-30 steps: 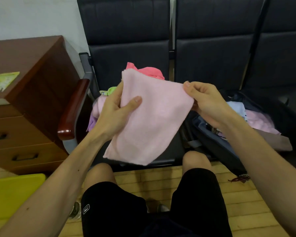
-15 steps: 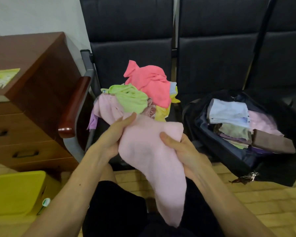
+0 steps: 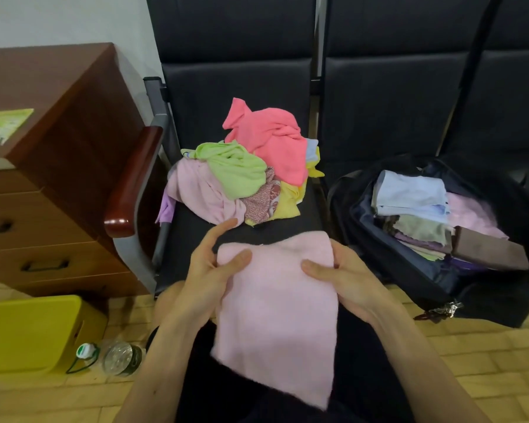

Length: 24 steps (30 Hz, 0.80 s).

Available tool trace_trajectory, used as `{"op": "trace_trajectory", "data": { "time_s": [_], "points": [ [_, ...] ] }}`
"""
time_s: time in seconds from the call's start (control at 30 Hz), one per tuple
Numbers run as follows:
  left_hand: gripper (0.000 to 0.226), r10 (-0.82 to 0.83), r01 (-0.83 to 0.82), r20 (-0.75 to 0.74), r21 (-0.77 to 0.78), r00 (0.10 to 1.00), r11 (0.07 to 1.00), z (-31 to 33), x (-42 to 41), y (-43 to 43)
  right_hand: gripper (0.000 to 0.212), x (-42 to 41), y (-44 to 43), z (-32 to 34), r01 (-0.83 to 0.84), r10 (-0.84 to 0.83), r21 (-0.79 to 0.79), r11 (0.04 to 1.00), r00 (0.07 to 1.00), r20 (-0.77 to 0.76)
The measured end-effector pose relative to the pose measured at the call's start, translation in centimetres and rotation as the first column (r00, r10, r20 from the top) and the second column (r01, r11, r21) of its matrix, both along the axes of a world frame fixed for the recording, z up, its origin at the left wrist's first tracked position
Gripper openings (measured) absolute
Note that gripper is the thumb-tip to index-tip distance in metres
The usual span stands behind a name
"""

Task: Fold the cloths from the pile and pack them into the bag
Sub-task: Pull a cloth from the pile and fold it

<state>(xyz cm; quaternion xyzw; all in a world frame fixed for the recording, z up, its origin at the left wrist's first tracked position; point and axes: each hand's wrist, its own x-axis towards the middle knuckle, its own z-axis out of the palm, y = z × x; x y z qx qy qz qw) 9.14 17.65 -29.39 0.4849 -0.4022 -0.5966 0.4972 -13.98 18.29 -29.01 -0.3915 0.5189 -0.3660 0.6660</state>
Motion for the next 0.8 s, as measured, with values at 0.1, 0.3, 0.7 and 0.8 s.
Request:
{"op": "trace_trajectory", "data": {
  "time_s": [0.1,0.3,0.7,0.8],
  "points": [
    [0.044,0.009,-0.001,0.121,-0.06,0.993,0.998,0.0,0.2,0.0,0.066,0.2,-0.3,1.1,0.113,-0.133,-0.128,0.985,0.98,-0.151],
    [0.031,0.056,-0.036,0.144,-0.143,0.988,0.989,0.7,0.5,-0.6,0.061,-0.1,-1.1,2.7,-0.022,-0.105,-0.377,0.926,0.944,-0.313],
    [0.064,-0.081,0.148,0.341,-0.175,0.936,0.973,2.3,2.8,-1.0,0.048,-1.2,-3.3,4.8,-0.301,-0.027,-0.44,0.846,0.8,-0.599],
    [0.062,-0.033,0.128,0.411,-0.205,0.911,0.97,2.5,2.7,-1.2,0.048,-1.1,-3.7,5.3,-0.366,-0.072,-0.476,0.8,0.729,-0.681]
  ]
}}
